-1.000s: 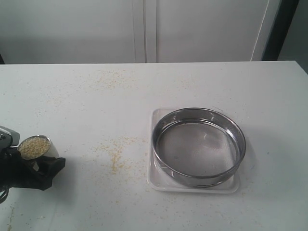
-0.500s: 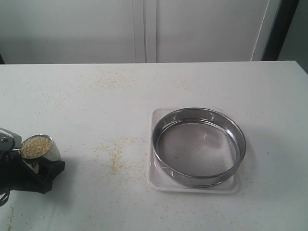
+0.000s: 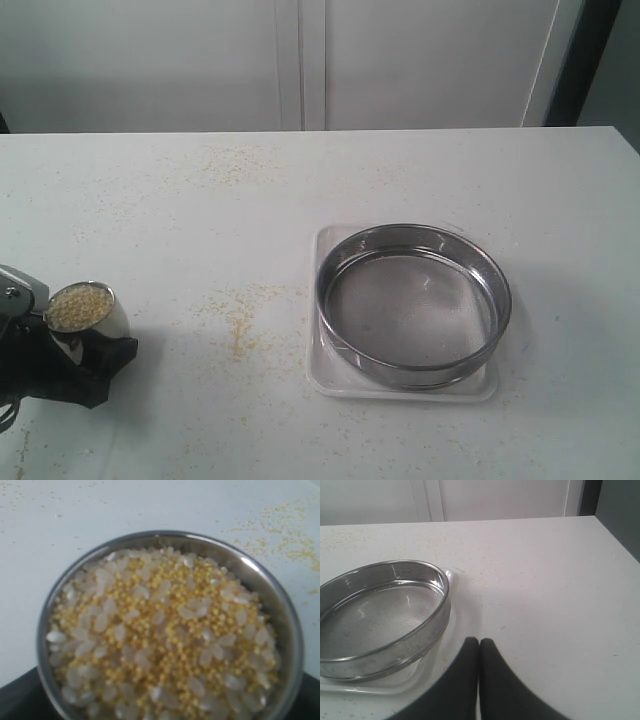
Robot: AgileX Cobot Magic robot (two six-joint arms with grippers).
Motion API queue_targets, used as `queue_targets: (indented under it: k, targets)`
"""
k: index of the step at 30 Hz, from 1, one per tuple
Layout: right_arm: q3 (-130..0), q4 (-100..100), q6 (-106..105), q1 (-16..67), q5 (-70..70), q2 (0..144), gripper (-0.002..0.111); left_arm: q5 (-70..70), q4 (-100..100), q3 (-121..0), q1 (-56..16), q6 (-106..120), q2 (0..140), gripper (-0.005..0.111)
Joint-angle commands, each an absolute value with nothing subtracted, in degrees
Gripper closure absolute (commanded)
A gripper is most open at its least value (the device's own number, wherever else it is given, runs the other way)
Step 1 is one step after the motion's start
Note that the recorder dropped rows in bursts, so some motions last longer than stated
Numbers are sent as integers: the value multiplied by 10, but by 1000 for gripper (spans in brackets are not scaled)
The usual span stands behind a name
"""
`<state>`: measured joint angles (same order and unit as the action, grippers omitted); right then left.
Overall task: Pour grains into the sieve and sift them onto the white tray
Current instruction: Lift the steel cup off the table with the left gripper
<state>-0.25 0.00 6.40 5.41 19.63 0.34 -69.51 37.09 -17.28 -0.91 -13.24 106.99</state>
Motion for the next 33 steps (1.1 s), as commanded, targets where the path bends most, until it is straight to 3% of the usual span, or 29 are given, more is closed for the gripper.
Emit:
queue_targets:
  k: [1,33]
  targets:
    - [0,-4,63,57,195,0,108,-700,378,-168,-7,-137,1055,107]
    - [0,-4,63,57,195,0,108,-647,436,-232,-8,-314,934,107]
